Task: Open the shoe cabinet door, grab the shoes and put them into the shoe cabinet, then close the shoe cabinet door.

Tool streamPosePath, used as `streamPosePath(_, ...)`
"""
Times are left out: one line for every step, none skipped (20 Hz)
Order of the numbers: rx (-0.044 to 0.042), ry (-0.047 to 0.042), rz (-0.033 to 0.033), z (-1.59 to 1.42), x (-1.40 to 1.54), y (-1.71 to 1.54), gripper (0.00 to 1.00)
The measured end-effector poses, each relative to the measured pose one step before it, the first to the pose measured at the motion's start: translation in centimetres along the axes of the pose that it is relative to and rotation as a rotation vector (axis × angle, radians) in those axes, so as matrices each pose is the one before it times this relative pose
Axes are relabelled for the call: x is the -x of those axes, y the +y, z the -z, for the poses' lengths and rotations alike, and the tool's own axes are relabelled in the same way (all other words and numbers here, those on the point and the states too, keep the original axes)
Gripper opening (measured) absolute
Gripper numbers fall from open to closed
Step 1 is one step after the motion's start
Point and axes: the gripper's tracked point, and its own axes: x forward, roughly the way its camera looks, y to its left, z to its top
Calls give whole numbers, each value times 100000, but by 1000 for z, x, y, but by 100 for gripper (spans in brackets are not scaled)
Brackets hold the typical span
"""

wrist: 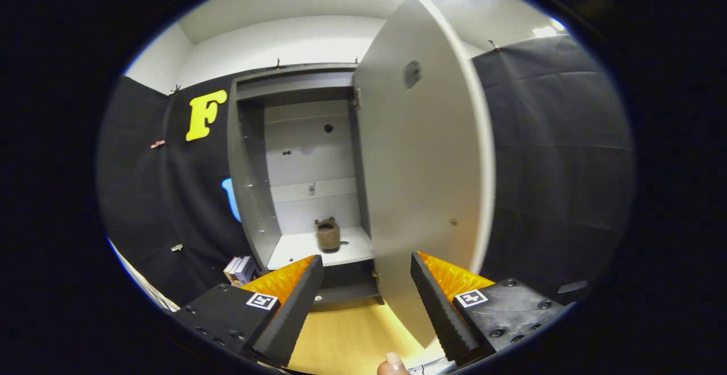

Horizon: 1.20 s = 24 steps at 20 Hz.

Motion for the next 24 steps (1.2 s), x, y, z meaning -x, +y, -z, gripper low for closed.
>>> streamPosePath(-333, -20, 2097, 16, 789, -1338, 97)
streamPosePath(-68, -168, 2272, -165, 576, -1333, 97)
streamPosePath(487, -812, 2298, -284, 323, -1692, 97)
streamPosePath(1126, -691, 1823, -294, 108, -1644, 97)
streamPosePath(1069, -499, 443, -172, 91, -1407, 97)
streamPosePath(1166, -3, -42, -274, -129, -1383, 97)
streamPosePath(905, 310, -454, -182, -196, -1394, 97)
streamPosePath(130, 14, -1886, -410, -255, -1109, 97)
streamPosePath(-1, -612, -1935, -355, -573, -968, 97)
streamPosePath(193, -73, -1724, -110, -714, -1143, 98)
streamPosePath(-347, 495, -2399, 75, -760, -778, 98)
streamPosePath(-969, 982, -2779, 153, -596, -543, 98)
streamPosePath(-1338, 1152, -3241, 128, -753, -348, 98)
streamPosePath(-980, 1184, -3523, 256, -812, -160, 98)
streamPosePath(-461, 1658, -3474, 463, -859, -123, 98)
streamPosePath(185, 1624, -3359, 566, -515, 137, 98)
streamPosePath(613, 1207, -2983, 332, -611, -35, 98)
streamPosePath(481, 329, -2833, -70, -944, 186, 98)
streamPosePath(93, -103, -3019, -170, -651, 460, 98)
streamPosePath(213, 10, -2525, 107, -680, 355, 98)
streamPosePath(405, 431, -1829, 89, -459, 209, 98)
streamPosePath(11, 539, -668, 81, -337, -182, 98)
streamPosePath(-550, 771, -1710, 126, -403, 232, 98)
streamPosePath(137, 801, -941, 101, -133, 182, 98)
